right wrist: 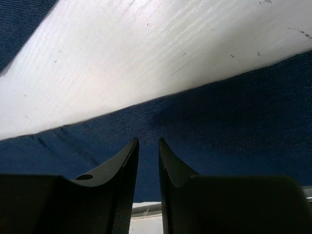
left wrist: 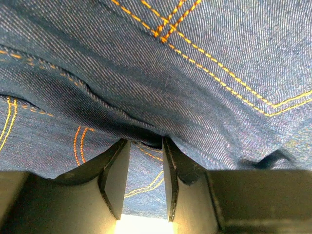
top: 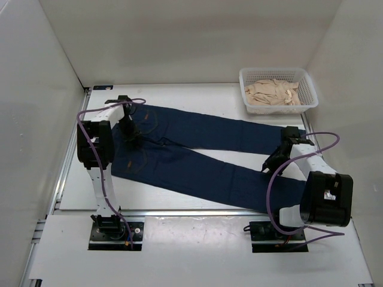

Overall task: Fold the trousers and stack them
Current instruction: Flatten the trousers out

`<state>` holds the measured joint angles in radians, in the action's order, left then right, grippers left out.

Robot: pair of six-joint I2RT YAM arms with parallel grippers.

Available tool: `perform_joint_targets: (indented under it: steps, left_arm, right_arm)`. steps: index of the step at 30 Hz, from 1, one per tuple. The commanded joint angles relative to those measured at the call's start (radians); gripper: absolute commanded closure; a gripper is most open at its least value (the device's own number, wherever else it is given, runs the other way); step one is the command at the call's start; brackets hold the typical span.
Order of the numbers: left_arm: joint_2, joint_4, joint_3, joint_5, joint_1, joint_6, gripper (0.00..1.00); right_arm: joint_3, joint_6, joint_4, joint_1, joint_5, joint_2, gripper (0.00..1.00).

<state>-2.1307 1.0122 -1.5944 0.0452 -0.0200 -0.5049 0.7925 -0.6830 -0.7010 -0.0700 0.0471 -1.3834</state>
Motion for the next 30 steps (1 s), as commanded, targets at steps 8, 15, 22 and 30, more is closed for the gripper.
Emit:
perform_joint_targets:
  steps: [8,15,22,30]
  left_arm:
    - [-0.028,-0.054,-0.017,-0.018,0.097,0.022,0.56]
    - [0.035,-0.093,0.076,0.016,0.226,0.031,0.56]
    - [-0.03,-0.037,-0.102,0.062,0.207,0.031,0.56]
    - [0.15,0.052,-0.113,-0.06,0.288,0.002,0.5]
  right_arm:
    - [-0.111,-0.05,0.032,0.004,0.014,-0.023,0.71]
    - [0.016,-0.059,0.057,0.041,-0.082,-0.16,0.7]
    - [0.264,-0.055,0.057,0.071,-0.168,-0.35,0.71]
    - [0.332,0.008,-0.032,0.072,-0.181,-0.146,0.6]
